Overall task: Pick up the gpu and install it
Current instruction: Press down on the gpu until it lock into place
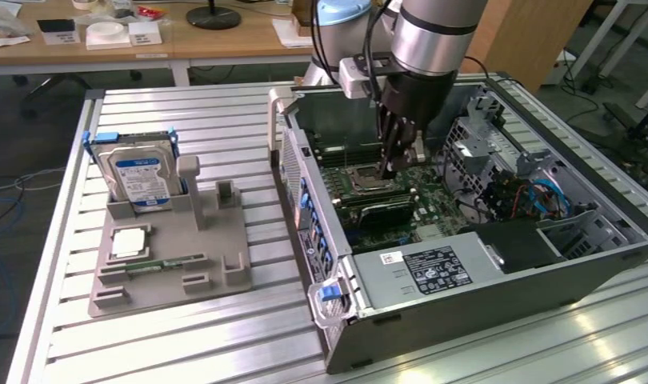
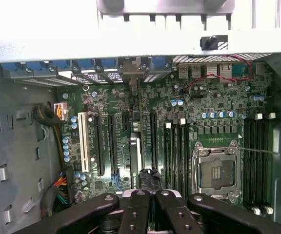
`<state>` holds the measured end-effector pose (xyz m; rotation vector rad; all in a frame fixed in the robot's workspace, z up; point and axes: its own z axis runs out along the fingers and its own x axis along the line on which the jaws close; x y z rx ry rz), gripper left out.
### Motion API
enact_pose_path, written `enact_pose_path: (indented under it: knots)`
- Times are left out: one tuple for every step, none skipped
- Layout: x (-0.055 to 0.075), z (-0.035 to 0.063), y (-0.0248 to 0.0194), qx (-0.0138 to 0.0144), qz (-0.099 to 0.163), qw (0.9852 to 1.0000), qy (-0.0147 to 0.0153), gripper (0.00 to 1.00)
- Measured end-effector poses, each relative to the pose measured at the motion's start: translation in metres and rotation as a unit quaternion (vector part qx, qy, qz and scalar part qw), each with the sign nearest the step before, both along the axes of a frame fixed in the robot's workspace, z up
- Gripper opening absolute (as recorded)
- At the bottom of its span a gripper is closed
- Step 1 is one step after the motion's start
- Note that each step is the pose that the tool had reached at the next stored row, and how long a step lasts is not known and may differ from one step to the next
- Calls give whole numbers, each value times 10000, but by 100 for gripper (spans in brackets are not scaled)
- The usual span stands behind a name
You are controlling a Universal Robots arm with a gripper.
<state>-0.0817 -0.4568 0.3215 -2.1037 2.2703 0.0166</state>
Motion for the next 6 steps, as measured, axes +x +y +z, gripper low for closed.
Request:
enact_pose_path:
  knots:
    - [0,0,0,0,0,10000,0,11]
    - [0,0,0,0,0,10000,0,11]
    - [0,1,0,-1,0,10000,0,11]
    - [0,1,0,-1,0,10000,0,11]
    - [0,1,0,-1,0,10000,0,11]
    - [0,1,0,-1,0,10000,0,11]
